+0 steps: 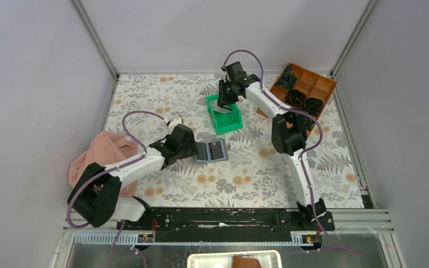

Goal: Put the credit cards into the card holder
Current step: Pick up the credit card from the storage box.

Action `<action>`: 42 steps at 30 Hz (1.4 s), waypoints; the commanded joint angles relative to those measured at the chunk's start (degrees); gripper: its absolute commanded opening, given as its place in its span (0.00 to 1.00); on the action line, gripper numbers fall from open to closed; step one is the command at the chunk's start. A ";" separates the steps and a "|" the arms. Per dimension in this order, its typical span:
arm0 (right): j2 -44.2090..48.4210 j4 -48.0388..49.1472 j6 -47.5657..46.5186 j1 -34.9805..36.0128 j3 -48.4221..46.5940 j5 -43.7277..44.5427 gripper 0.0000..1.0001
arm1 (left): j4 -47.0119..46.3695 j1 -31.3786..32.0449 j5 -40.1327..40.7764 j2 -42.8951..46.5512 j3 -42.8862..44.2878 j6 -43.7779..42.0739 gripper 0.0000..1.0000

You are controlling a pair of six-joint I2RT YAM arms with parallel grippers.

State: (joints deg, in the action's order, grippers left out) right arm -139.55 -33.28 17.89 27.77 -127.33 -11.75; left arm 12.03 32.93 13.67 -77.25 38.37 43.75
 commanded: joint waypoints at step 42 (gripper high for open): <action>2.29 -7.63 -3.95 1.95 -5.73 4.94 0.16 | -5.70 -1.48 -2.52 -0.55 -1.98 -1.56 0.65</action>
State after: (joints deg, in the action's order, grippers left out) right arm -139.55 -38.35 16.29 29.26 -130.26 -9.74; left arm 9.13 32.03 11.70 -77.84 37.04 42.96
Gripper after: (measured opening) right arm 0.174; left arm 0.650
